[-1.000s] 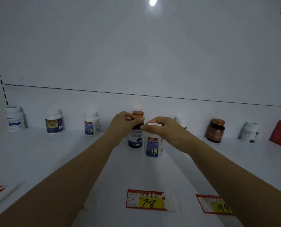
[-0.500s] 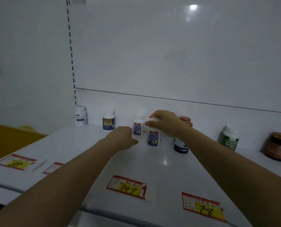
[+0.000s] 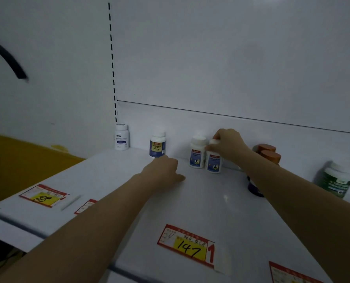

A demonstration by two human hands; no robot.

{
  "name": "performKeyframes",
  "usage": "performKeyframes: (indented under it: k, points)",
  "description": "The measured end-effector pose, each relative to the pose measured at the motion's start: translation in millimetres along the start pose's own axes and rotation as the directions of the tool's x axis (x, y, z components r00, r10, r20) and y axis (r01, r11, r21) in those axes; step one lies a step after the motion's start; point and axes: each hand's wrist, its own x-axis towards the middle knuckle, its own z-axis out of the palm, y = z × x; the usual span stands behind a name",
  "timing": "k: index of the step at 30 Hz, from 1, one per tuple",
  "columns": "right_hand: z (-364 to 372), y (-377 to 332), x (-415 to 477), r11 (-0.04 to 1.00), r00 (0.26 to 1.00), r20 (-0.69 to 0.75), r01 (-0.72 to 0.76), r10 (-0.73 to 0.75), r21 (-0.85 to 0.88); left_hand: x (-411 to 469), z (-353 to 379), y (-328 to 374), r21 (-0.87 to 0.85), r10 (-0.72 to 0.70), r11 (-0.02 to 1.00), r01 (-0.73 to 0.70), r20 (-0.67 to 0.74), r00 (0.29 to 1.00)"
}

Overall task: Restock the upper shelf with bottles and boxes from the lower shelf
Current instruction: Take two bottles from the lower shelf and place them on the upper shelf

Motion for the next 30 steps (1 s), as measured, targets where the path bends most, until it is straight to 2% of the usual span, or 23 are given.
performKeyframes:
  k: [5, 13, 21, 27, 30]
  points:
    - [6, 0, -2, 0.997, 0.998, -0.053, -0.011, 0.016, 0.078, 3, 1, 0, 0.009, -0.019, 1.000, 0.019, 0.002, 1.000]
    - [10, -1, -7, 0.999, 0.993, -0.116, -0.012, 0.018, 0.053, 0, 0, 4, 0.010, -0.010, 1.000, 0.011, -0.016, 1.000]
    - [-1, -6, -22, 0.995, 0.991, -0.129, 0.003, -0.015, -0.096, -10, -4, 8, 0.026, 0.002, 1.000, -0.002, 0.005, 1.000]
    - [-39, -19, -70, 0.948, 0.997, 0.065, -0.011, 0.034, -0.318, -30, -15, 21, 0.001, 0.048, 0.999, -0.048, -0.005, 0.999]
    - [-55, -27, -101, 0.931, 0.993, 0.101, -0.024, 0.065, -0.364, -45, -22, 34, 0.006, 0.100, 0.995, -0.100, -0.021, 0.995]
